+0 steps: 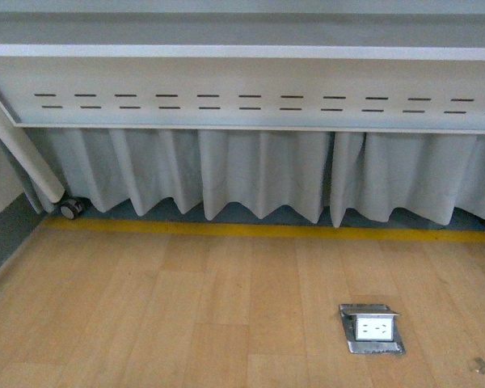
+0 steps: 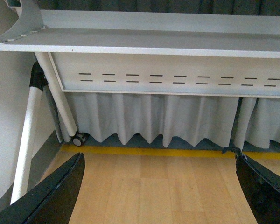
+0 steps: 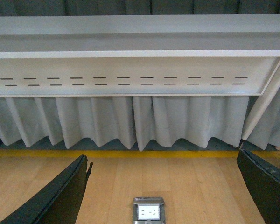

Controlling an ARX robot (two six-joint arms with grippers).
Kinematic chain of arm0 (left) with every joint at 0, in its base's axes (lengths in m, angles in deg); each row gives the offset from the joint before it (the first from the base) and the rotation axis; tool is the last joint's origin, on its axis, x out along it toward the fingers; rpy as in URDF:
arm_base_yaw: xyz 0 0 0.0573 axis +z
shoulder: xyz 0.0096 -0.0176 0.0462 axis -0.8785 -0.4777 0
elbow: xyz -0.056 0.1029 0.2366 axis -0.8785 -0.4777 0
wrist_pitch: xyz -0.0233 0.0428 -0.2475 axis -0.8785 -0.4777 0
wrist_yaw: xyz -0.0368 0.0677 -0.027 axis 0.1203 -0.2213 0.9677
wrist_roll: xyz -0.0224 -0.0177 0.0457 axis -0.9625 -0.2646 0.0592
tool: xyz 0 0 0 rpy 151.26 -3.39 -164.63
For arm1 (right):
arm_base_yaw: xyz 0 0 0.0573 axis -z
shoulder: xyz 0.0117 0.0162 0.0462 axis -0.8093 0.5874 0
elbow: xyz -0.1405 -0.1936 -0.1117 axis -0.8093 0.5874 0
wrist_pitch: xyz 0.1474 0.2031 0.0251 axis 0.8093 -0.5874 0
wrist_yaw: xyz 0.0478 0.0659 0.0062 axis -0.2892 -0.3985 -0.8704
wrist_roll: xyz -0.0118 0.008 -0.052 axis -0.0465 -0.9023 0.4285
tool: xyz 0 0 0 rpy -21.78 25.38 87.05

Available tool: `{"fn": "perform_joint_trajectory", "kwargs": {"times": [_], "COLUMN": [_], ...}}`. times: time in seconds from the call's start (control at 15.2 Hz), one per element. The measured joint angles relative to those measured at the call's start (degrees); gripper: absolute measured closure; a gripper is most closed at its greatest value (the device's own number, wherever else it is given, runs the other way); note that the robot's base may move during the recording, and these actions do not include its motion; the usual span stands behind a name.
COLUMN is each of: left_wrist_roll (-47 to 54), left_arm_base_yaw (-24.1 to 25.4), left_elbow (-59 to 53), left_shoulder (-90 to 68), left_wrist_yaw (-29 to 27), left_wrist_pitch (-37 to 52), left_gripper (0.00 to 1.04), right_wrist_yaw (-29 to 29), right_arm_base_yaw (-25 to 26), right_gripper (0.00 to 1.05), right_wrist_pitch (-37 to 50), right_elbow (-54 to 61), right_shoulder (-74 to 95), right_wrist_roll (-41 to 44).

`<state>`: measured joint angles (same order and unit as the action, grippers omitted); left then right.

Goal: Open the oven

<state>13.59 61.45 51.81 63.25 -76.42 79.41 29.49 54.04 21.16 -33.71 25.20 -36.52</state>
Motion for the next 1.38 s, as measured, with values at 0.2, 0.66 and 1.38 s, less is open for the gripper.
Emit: {"fn": "perform_joint_trajectory", "kwargs": {"times": [0.2, 0.66, 1.38], "left_wrist_roll": [0.0, 0.0, 0.0], "left_arm_base_yaw": [0.0, 0.0, 0.0], "left_elbow": [0.0, 0.02, 0.02], "left_shoulder": [0.0, 0.0, 0.0], "left_wrist_yaw": [0.0, 0.0, 0.0], "left_wrist_pitch": [0.0, 0.0, 0.0], "left_gripper": [0.07, 0.07, 0.07], "right_wrist_yaw": [0.0, 0.0, 0.0], "right_arm_base_yaw": [0.0, 0.0, 0.0], "right_gripper": [0.06, 0.06, 0.06], "right_wrist_pitch": [0.0, 0.0, 0.0], "right_elbow": [0.0, 0.0, 0.0], "right_shoulder": [0.0, 0.0, 0.0], "right_wrist_roll": [0.0, 0.0, 0.0]}}
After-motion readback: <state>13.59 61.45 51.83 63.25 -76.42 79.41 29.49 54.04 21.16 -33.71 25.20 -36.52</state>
